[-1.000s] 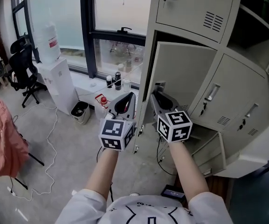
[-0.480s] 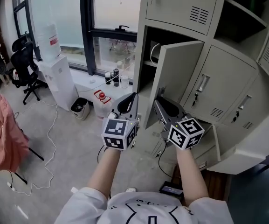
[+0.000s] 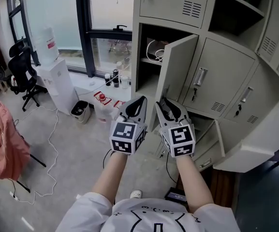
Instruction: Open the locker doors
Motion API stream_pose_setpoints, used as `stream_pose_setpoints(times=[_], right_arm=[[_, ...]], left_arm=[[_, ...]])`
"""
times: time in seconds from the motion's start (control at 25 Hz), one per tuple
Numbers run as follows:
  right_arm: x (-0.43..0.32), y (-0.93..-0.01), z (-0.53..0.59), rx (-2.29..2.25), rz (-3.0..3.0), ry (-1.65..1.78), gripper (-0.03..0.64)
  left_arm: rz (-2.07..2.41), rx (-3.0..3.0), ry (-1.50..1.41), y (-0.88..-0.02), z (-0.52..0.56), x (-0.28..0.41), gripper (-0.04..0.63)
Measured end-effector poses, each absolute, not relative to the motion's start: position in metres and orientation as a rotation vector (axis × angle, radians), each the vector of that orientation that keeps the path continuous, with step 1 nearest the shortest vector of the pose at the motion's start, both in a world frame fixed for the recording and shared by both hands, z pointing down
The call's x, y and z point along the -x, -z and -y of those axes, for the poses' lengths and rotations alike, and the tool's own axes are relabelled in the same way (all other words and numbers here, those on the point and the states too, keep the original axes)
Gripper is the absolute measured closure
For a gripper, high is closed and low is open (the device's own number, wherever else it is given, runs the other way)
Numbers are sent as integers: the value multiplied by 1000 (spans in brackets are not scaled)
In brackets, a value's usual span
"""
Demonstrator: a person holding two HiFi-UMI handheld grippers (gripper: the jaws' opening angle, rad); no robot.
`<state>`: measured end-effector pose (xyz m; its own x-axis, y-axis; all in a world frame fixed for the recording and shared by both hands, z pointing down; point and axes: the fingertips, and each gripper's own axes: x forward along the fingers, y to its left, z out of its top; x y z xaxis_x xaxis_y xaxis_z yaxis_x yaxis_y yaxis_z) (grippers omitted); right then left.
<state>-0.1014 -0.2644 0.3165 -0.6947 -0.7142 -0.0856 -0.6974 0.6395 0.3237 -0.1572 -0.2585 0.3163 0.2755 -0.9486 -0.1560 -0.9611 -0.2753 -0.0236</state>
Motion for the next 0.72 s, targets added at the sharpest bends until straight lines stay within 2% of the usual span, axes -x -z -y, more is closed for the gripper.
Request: stream_pose_setpoints(times=[0.72], right_arm=[[-9,-316,242,-1511,2645,494,503]], left_arm=[[-1746,2462,-133,-322,242,107,580]])
